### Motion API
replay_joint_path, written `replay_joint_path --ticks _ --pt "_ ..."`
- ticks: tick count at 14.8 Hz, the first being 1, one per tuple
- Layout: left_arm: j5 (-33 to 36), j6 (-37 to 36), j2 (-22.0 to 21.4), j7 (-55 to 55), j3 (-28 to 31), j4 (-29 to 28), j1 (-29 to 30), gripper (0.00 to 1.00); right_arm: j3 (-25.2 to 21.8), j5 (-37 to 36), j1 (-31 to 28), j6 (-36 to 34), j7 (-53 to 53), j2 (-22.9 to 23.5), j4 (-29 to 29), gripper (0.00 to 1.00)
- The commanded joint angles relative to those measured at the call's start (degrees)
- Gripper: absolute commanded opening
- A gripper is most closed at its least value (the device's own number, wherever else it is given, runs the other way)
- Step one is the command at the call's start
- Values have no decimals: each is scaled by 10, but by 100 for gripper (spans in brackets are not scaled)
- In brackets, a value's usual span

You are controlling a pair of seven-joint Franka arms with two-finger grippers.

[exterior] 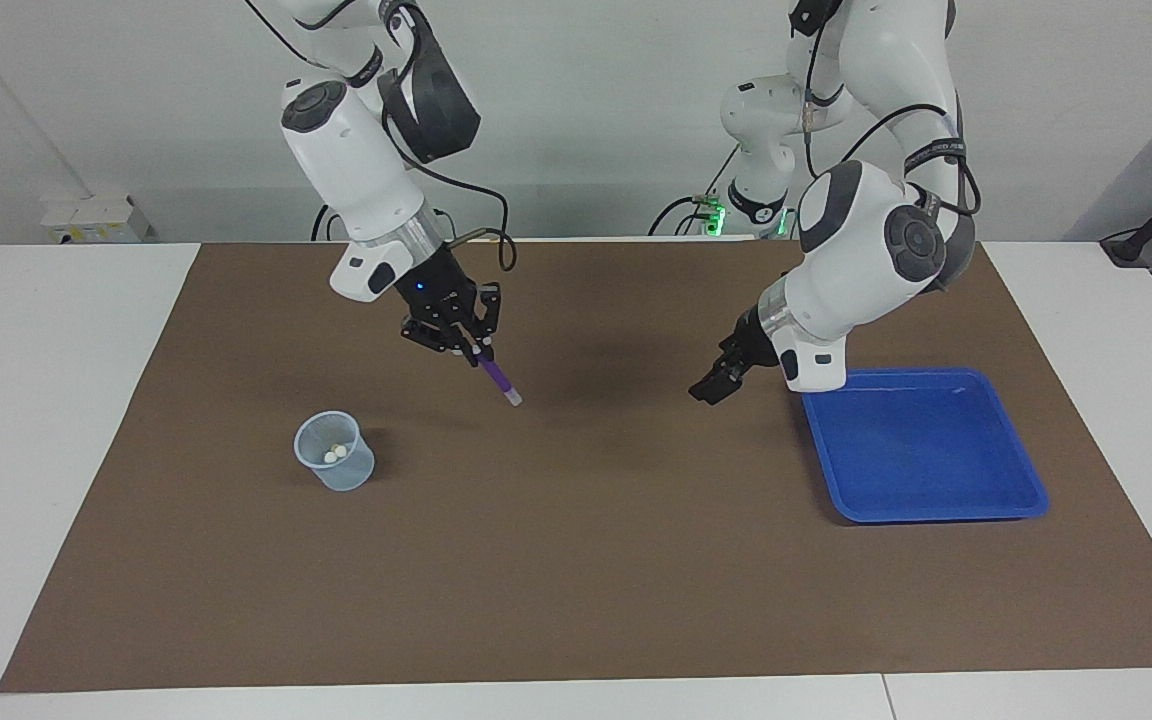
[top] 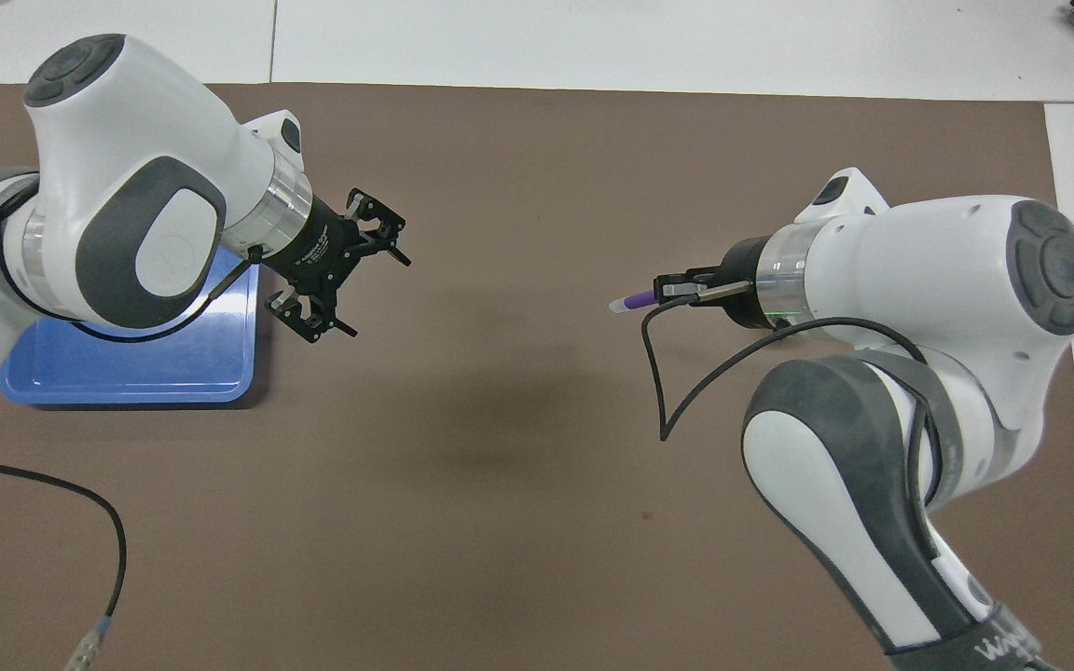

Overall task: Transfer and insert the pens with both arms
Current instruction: 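Carry the purple pen to the cup while the left gripper returns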

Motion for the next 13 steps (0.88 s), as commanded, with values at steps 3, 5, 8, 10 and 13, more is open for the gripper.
replay_joint_path --ticks 3,5,8,10,13 --pt "54 -8 -35 57 4 -24 9 100 6 -109 -58 -68 -154 -37 -1 0" --pt "59 -10 -40 87 4 -24 21 100 5 -113 -108 -84 -295 -44 -1 0" --pt "65 -12 -42 158 4 -24 54 100 6 -110 -196 -84 -528 -47 -10 0" --pt "67 -12 -43 193 5 -23 68 100 6 -104 -217 -87 -587 -51 -14 0" --pt "79 -9 -50 239 5 -23 83 100 7 -101 -216 -104 -628 -51 -13 0"
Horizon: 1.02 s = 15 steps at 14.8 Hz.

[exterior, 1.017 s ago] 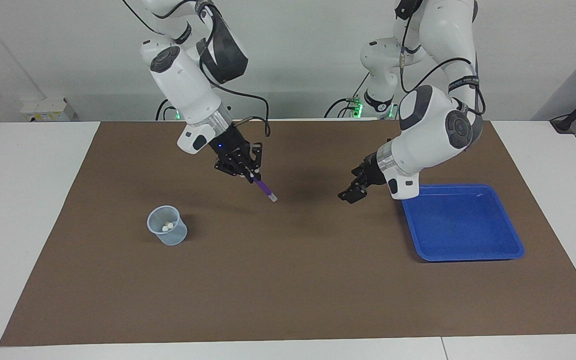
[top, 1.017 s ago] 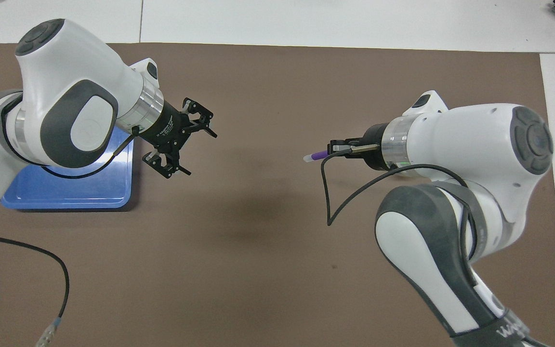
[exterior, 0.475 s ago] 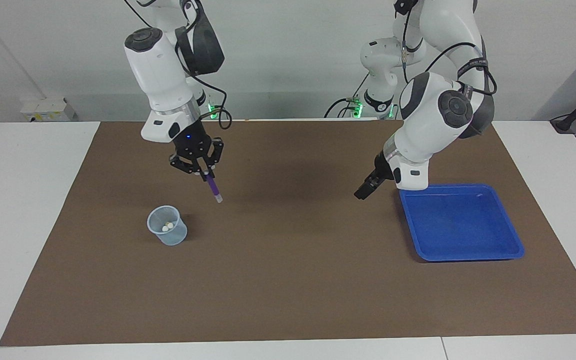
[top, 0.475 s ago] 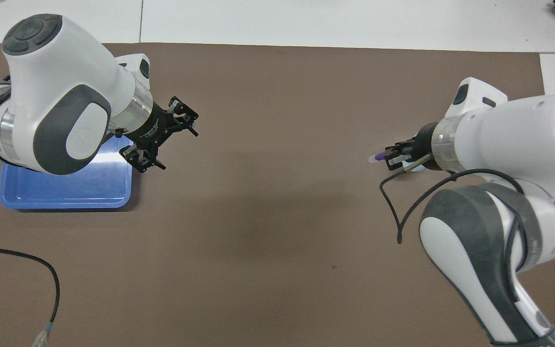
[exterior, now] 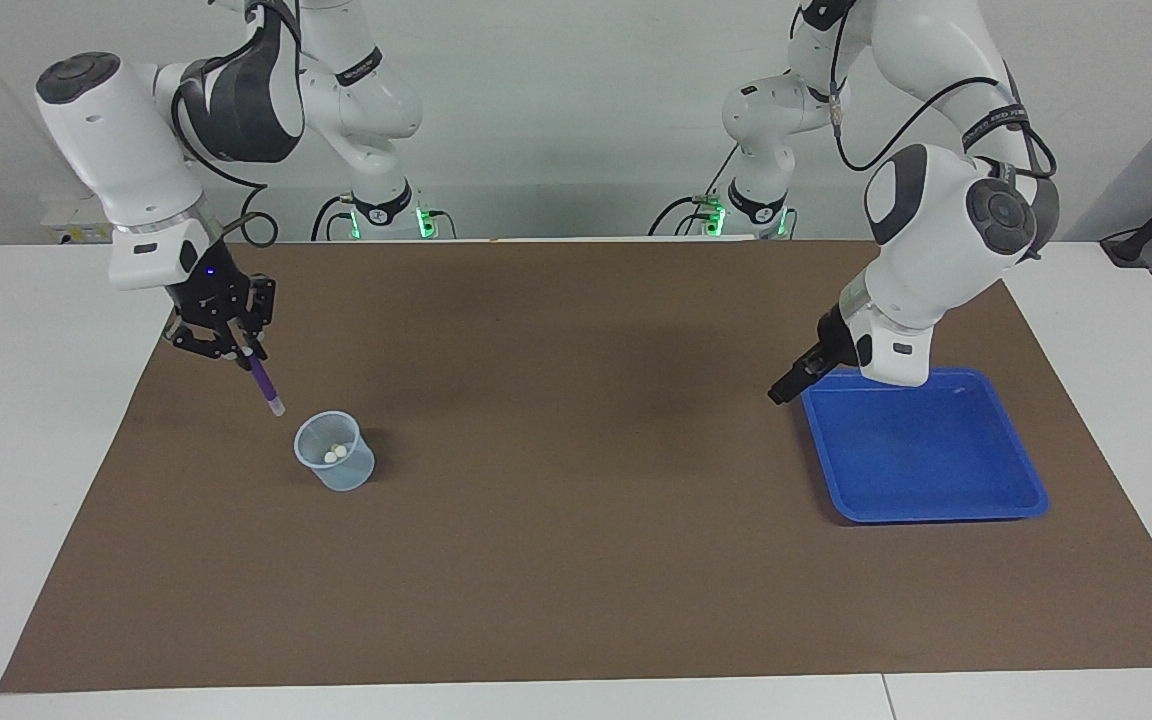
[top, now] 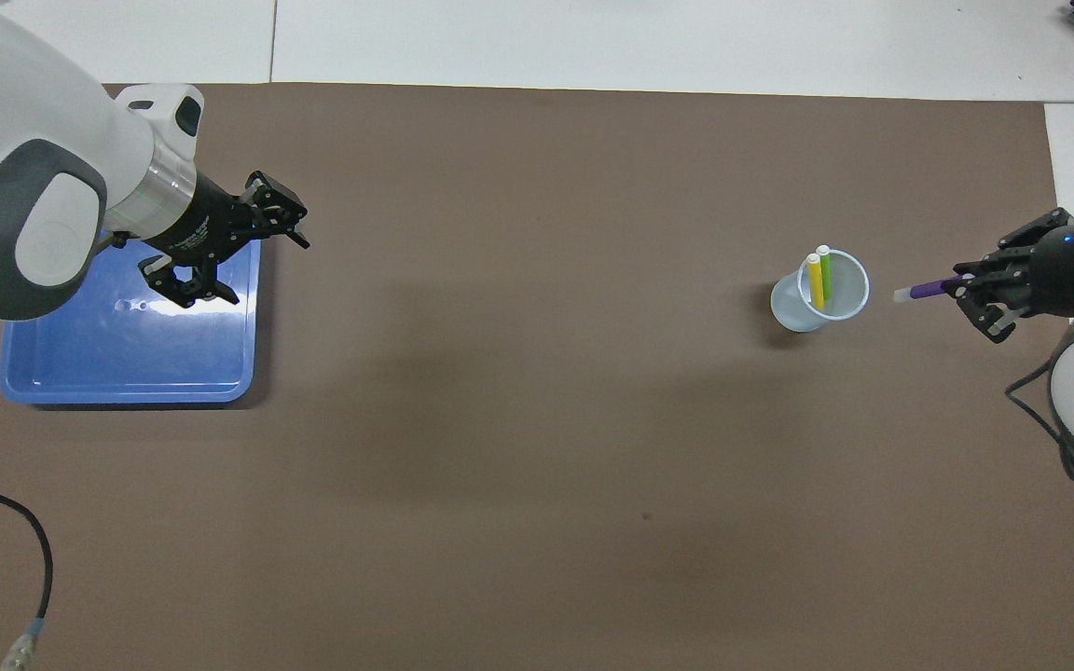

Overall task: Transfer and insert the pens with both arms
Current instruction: 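Carry the purple pen to the cup while the left gripper returns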

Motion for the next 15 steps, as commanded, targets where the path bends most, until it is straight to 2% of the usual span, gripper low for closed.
replay_joint_path --ticks 1,3,6,10,15 --pt "46 3 -27 61 0 -23 16 100 10 4 5 -17 -33 -11 -7 0" --pt "82 4 -27 132 0 -19 25 100 14 4 10 -18 -34 -11 -6 0" --pt "89 8 -28 201 0 -13 45 100 15 4 20 -15 -36 -10 -5 0" --pt "99 13 -28 364 1 4 52 100 15 4 26 12 -66 -4 0 0" --pt "105 18 -36 426 1 4 56 100 15 4 24 26 -82 6 0 0"
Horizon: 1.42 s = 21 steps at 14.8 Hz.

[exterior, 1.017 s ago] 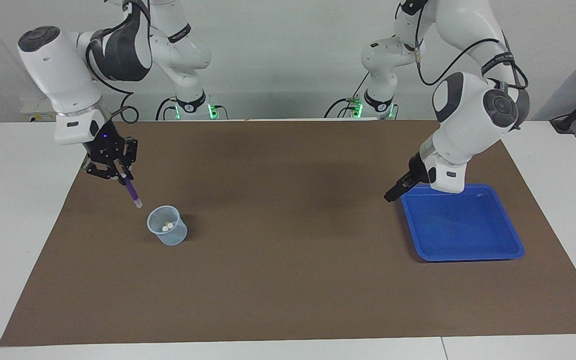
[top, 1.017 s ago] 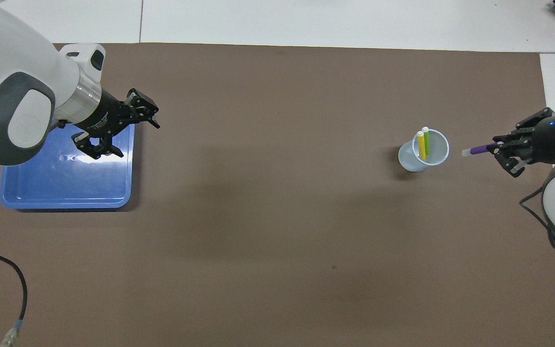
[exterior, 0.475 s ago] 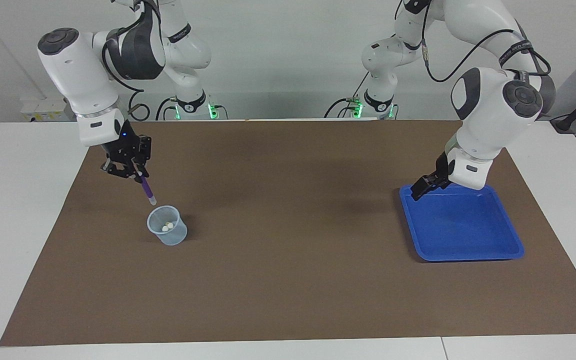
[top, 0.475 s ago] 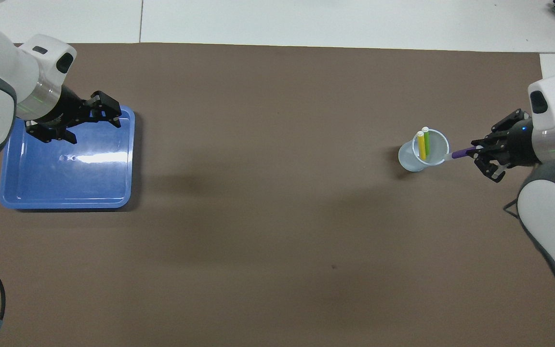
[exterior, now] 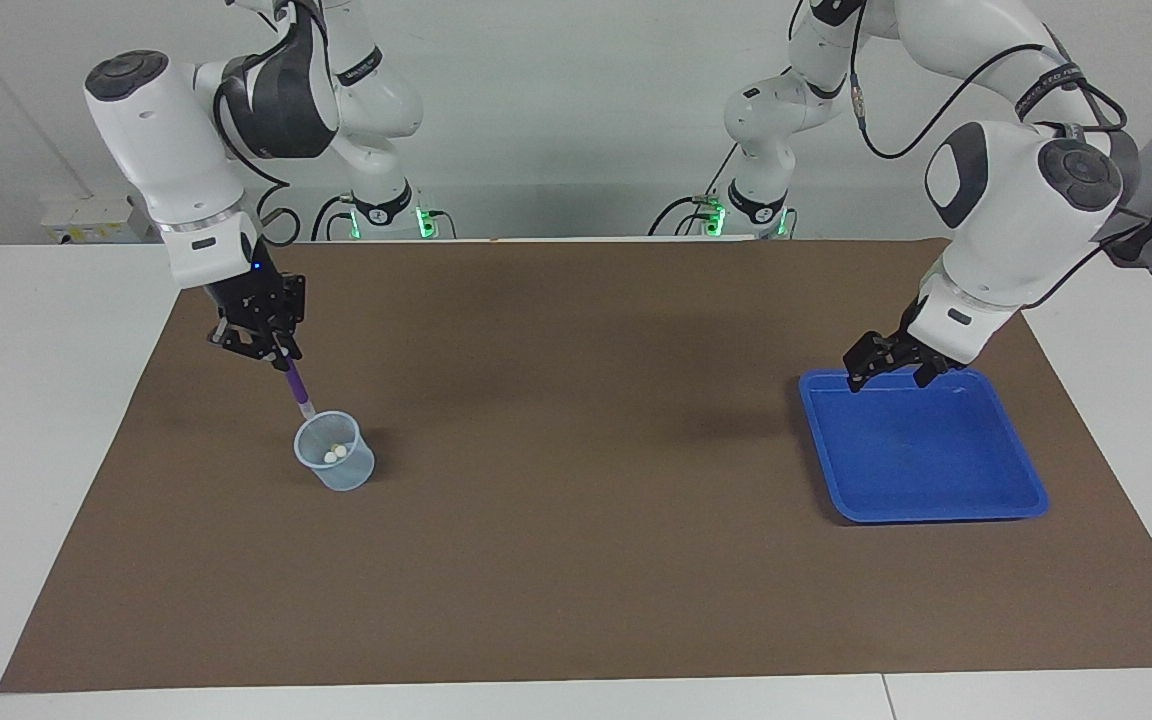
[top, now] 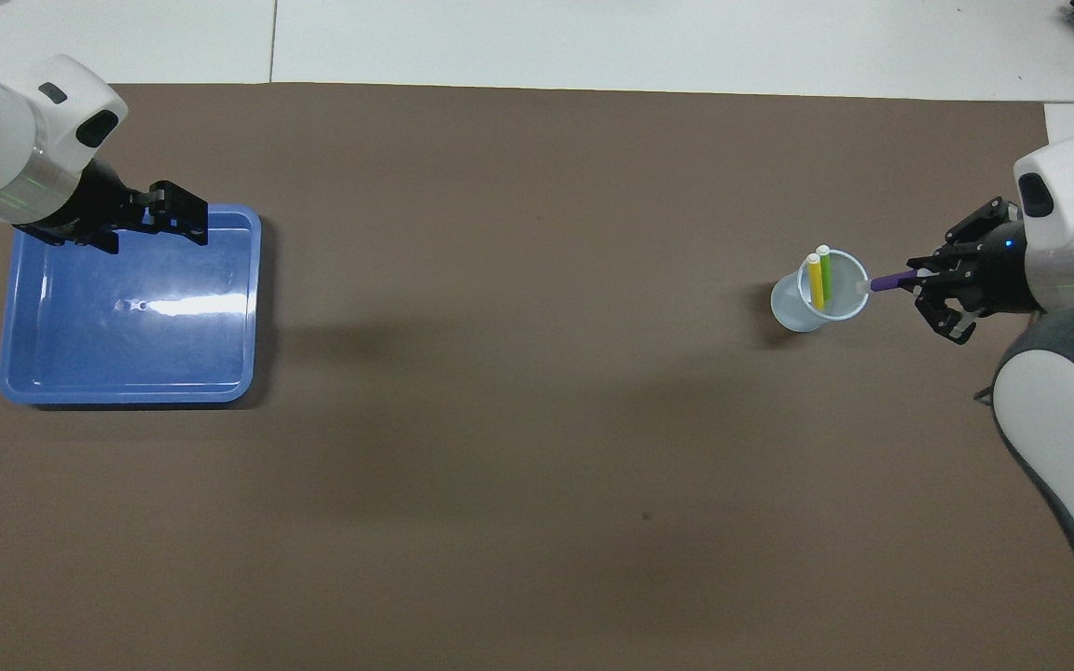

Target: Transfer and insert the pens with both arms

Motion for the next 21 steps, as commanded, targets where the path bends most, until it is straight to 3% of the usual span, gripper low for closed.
replay_joint_path --ticks 1,5,10,12,20,21 --pt "13 5 -27 56 0 -8 5 100 1 4 -4 13 -20 5 -1 0" --pt "11 -56 -124 75 0 -45 16 100 1 4 -3 47 -18 18 -2 0" --pt "6 -87 -162 182 3 -43 83 100 1 4 8 83 -27 33 -8 0" --pt "6 -139 -195 178 9 -45 85 100 1 4 17 83 -25 34 -15 0" --pt "6 -148 -198 177 6 -46 78 100 0 -6 17 83 -23 31 -46 0" --pt "6 -148 -198 177 7 -47 79 100 0 -6 17 83 -23 31 -47 11"
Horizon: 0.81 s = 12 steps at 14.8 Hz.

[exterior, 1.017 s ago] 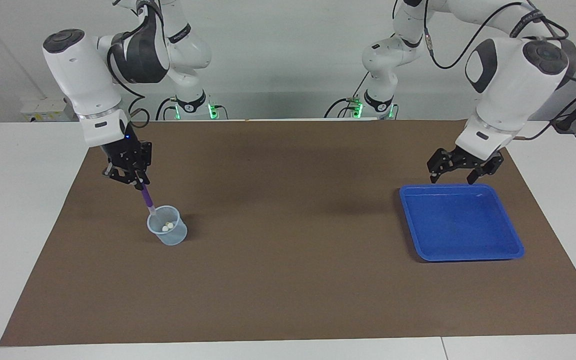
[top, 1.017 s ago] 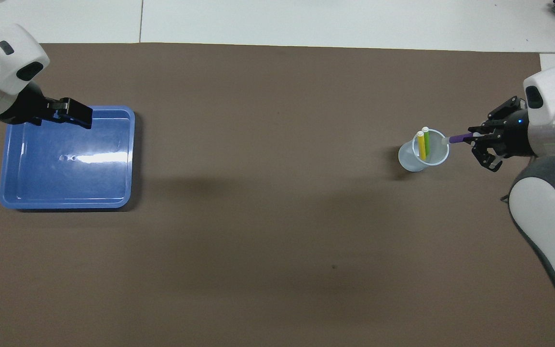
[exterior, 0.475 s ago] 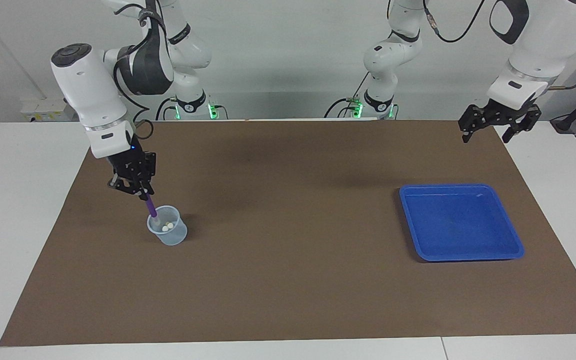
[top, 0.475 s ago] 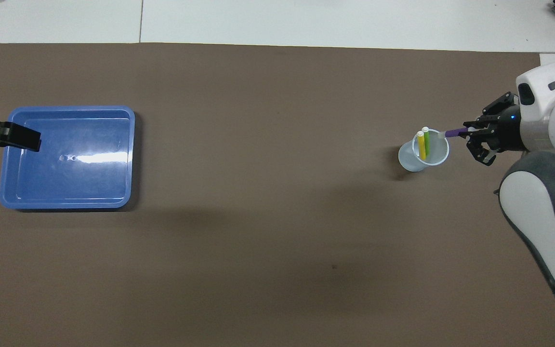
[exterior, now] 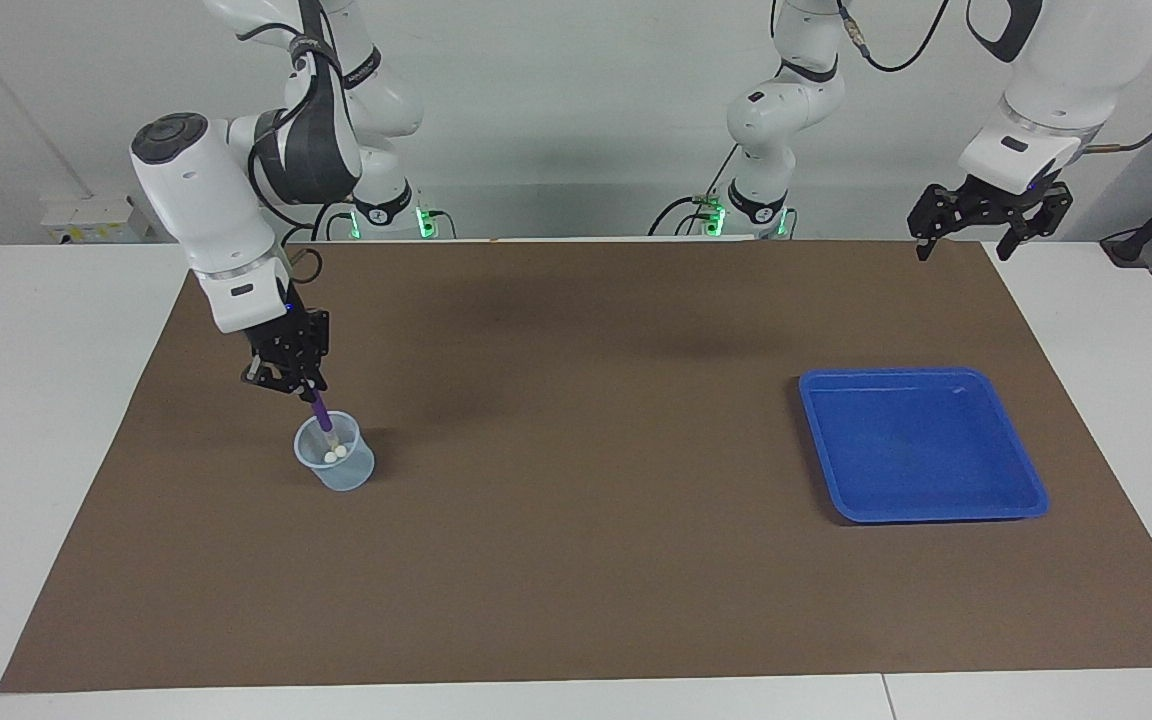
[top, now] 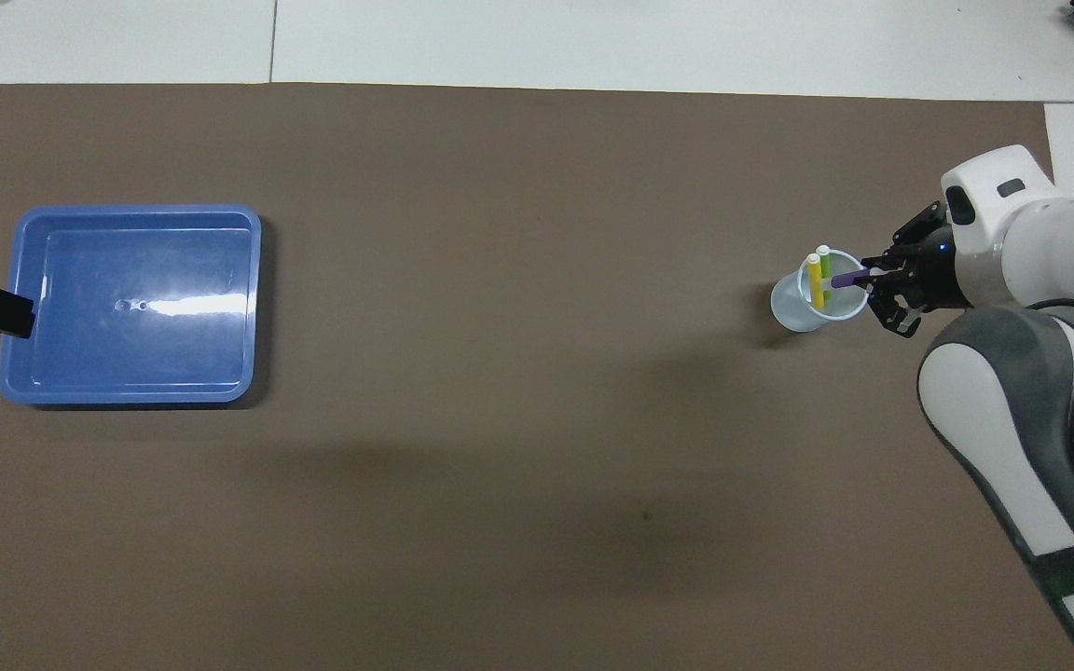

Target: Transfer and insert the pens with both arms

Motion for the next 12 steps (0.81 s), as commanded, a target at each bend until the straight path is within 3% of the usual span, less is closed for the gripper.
replay_joint_path --ticks 1,2,3,4,12 --pt "2 -6 -13 5 6 -12 0 100 1 -5 -4 12 -11 -7 -12 37" --pt "2 -6 -13 5 6 -11 0 100 1 -5 -4 12 -10 -7 -12 47" --pt "2 -6 -13 5 6 -12 -2 100 1 -5 -4 12 -10 -7 -12 93" --pt "2 -6 -13 5 5 -12 -2 100 1 -6 -4 11 -10 -7 -12 100" --pt "2 -5 -13 6 5 -12 -2 100 1 -5 -10 9 -10 -5 -10 100"
